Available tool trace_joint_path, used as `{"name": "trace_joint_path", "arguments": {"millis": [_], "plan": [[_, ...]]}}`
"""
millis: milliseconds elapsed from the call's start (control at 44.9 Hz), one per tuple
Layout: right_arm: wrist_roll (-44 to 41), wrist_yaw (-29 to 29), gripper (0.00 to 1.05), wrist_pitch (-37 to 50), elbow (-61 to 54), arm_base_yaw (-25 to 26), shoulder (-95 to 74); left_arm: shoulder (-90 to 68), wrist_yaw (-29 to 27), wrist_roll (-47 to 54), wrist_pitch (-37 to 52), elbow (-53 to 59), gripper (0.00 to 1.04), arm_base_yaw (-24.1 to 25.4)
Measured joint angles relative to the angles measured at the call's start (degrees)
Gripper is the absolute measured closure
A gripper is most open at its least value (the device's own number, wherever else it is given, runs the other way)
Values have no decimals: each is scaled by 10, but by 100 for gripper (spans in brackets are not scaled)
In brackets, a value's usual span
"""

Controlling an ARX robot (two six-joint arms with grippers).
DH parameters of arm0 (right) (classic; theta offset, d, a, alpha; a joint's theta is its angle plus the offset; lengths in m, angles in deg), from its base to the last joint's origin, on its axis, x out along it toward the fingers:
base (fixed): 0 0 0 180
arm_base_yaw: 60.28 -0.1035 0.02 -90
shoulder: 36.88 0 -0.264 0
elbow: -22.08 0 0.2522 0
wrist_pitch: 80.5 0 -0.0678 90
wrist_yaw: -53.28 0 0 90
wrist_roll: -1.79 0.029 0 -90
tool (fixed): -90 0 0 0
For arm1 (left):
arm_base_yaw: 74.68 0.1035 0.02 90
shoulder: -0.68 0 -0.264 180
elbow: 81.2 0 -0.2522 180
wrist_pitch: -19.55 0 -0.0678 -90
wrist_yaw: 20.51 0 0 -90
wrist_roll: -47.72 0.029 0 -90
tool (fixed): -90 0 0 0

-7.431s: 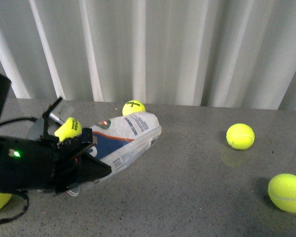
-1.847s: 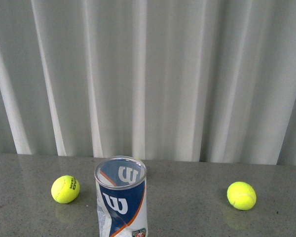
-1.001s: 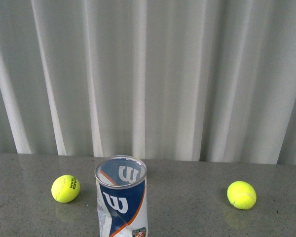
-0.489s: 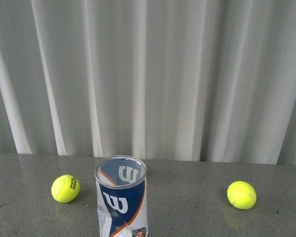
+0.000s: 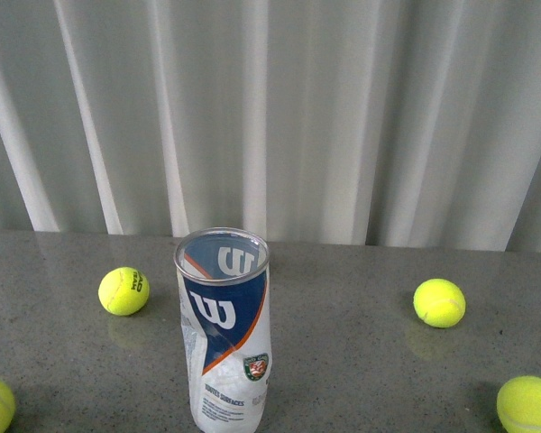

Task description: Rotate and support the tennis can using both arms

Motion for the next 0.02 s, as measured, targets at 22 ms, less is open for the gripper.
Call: {"name": "trace_joint_path", "arguments": {"millis": [22], "plan": [[0,0,7,0,0,0,0,0,0,0,0,0,7,0]]}}
